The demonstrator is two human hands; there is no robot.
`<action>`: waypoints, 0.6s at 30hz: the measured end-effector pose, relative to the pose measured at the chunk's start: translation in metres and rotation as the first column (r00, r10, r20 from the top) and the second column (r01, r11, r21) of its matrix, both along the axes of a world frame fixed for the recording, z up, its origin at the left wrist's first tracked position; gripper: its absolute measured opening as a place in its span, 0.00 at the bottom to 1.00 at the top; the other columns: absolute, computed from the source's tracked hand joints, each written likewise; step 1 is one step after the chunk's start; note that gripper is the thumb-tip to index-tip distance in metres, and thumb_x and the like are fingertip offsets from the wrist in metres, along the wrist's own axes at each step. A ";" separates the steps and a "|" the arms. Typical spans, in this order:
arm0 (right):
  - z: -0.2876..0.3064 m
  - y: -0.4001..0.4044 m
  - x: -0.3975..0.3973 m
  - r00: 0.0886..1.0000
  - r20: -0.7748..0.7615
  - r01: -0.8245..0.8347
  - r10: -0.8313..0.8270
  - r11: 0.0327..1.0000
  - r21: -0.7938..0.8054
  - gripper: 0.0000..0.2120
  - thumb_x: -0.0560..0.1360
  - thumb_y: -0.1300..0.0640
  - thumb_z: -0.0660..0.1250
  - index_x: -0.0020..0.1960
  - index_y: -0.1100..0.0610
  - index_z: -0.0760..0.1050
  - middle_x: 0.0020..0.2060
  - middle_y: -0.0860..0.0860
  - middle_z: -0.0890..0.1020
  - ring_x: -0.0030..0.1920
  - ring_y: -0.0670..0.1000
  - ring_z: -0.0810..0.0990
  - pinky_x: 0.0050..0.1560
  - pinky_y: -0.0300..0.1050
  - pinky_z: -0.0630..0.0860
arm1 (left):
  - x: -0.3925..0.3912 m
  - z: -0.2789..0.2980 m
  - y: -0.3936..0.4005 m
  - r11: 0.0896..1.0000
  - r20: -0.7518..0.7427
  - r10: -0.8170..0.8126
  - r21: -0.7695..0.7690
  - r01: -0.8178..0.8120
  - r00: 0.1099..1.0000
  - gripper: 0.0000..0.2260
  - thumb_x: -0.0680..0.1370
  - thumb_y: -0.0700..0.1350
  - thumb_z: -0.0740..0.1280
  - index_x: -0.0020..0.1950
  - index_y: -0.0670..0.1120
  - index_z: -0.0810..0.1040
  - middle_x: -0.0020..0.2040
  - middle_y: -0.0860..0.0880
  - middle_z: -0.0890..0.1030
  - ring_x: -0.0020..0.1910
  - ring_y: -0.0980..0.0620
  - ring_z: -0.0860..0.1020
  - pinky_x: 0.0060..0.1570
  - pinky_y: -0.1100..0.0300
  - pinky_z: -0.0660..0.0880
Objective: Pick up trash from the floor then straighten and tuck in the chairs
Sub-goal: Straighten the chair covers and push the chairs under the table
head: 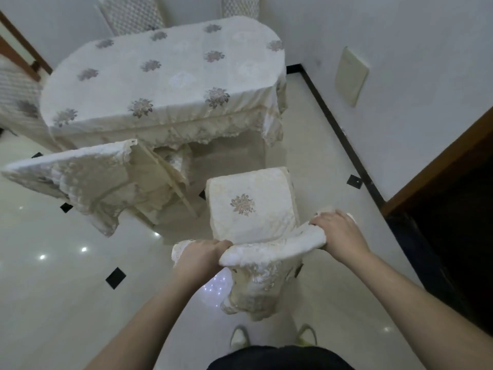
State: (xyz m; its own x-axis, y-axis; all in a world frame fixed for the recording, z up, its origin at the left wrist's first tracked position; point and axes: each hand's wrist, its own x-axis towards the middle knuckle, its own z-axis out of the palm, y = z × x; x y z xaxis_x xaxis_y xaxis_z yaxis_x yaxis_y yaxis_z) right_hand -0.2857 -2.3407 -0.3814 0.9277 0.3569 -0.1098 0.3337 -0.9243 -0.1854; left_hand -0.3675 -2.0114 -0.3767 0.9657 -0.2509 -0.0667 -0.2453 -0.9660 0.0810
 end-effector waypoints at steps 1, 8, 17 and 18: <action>0.000 -0.001 0.003 1.000 0.006 -0.012 0.012 1.000 0.010 0.15 0.62 0.55 0.74 0.49 0.49 0.81 0.47 0.48 0.83 0.51 0.51 0.78 0.55 0.39 0.62 | 0.002 0.001 -0.001 1.000 -0.002 0.012 0.015 -0.012 1.000 0.10 0.58 0.46 0.75 0.33 0.51 0.75 0.23 0.53 0.72 0.20 0.50 0.70 0.22 0.63 0.57; 0.001 0.005 0.038 0.991 0.052 -0.123 0.124 0.992 -0.025 0.16 0.52 0.60 0.78 0.35 0.46 0.80 0.31 0.47 0.80 0.33 0.52 0.78 0.38 0.39 0.61 | 0.011 0.013 -0.001 0.991 0.039 0.114 0.061 -0.117 0.993 0.13 0.56 0.49 0.79 0.32 0.52 0.76 0.22 0.54 0.72 0.19 0.52 0.71 0.21 0.68 0.48; 0.022 0.043 0.108 0.988 0.029 -0.144 0.149 0.982 -0.122 0.14 0.63 0.54 0.71 0.48 0.42 0.80 0.43 0.44 0.81 0.46 0.51 0.77 0.45 0.43 0.68 | 0.043 0.021 0.016 0.980 -0.030 0.199 0.014 -0.199 0.980 0.09 0.72 0.55 0.64 0.49 0.54 0.76 0.41 0.52 0.81 0.40 0.47 0.80 0.33 0.57 0.71; 0.023 0.048 0.116 0.989 0.015 -0.140 0.144 0.976 -0.165 0.13 0.64 0.52 0.71 0.48 0.41 0.79 0.44 0.43 0.81 0.46 0.50 0.77 0.46 0.43 0.69 | 0.049 0.022 0.018 0.981 -0.043 0.195 -0.006 -0.195 0.980 0.09 0.72 0.54 0.64 0.49 0.53 0.76 0.40 0.51 0.81 0.40 0.46 0.80 0.35 0.56 0.73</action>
